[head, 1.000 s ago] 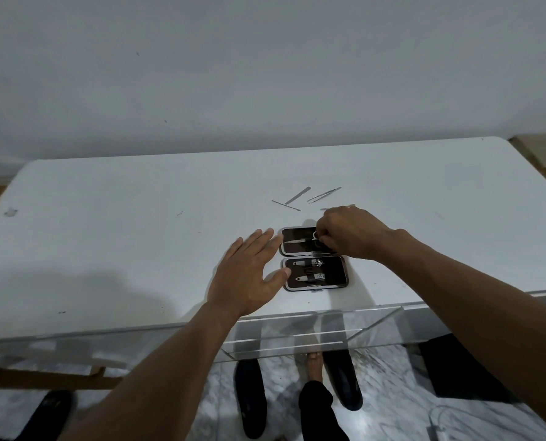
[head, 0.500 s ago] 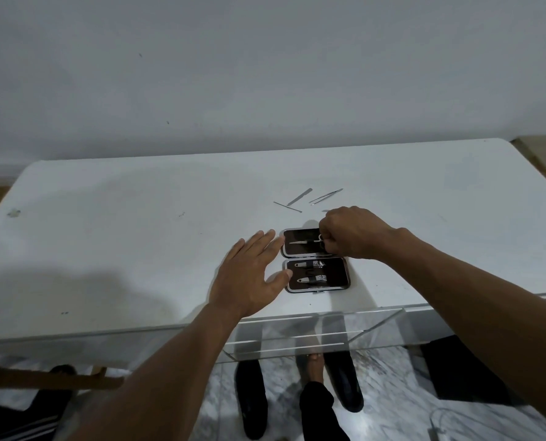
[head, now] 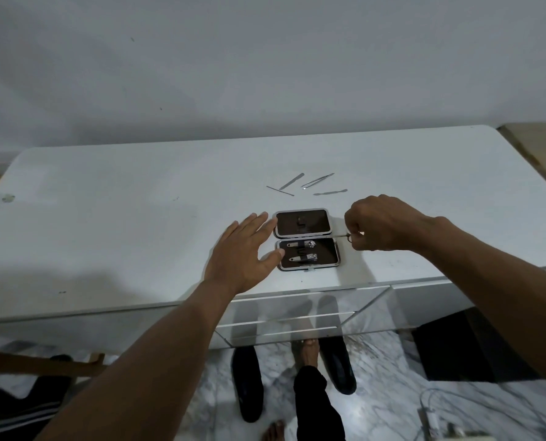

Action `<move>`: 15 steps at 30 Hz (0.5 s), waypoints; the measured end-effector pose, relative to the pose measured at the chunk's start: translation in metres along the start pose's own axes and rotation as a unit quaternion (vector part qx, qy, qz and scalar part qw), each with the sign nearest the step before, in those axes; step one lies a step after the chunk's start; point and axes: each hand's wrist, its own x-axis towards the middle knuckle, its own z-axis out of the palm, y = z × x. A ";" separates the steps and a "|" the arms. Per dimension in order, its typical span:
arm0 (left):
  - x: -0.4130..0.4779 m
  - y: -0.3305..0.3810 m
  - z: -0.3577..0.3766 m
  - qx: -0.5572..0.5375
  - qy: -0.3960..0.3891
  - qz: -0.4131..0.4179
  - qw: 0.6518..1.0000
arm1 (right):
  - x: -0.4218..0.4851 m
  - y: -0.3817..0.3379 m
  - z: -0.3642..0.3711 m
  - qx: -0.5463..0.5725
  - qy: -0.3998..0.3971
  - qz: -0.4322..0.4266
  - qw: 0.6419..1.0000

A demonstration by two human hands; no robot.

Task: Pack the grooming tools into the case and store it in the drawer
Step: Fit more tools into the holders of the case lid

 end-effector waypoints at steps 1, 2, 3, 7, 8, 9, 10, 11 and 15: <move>0.000 0.000 0.000 0.001 0.001 -0.001 1.000 | -0.003 -0.001 0.001 -0.001 -0.002 -0.005 1.000; 0.000 0.000 0.000 0.003 0.001 -0.001 1.000 | -0.005 -0.002 0.001 -0.003 -0.003 -0.008 1.000; 0.000 -0.001 0.001 0.006 0.001 -0.001 1.000 | -0.007 -0.004 0.002 -0.005 -0.005 -0.010 1.000; 0.001 -0.002 0.001 0.006 0.004 -0.002 1.000 | -0.009 -0.011 0.005 -0.006 -0.011 -0.012 1.000; 0.001 -0.002 0.001 0.006 0.004 -0.001 1.000 | -0.008 -0.013 0.005 -0.008 -0.010 -0.015 1.000; 0.001 -0.001 0.001 0.007 0.006 -0.001 1.000 | -0.007 -0.015 0.005 -0.010 -0.009 -0.019 1.000; 0.001 -0.001 0.002 0.006 0.007 -0.001 1.000 | -0.006 -0.017 0.006 -0.010 -0.009 -0.022 1.000; 0.000 -0.001 0.001 0.004 0.008 -0.001 1.000 | -0.005 -0.019 0.005 -0.010 -0.009 -0.024 1.000; 0.000 -0.001 0.001 0.003 0.008 -0.003 1.000 | 0.000 -0.026 0.006 0.008 -0.005 -0.036 0.999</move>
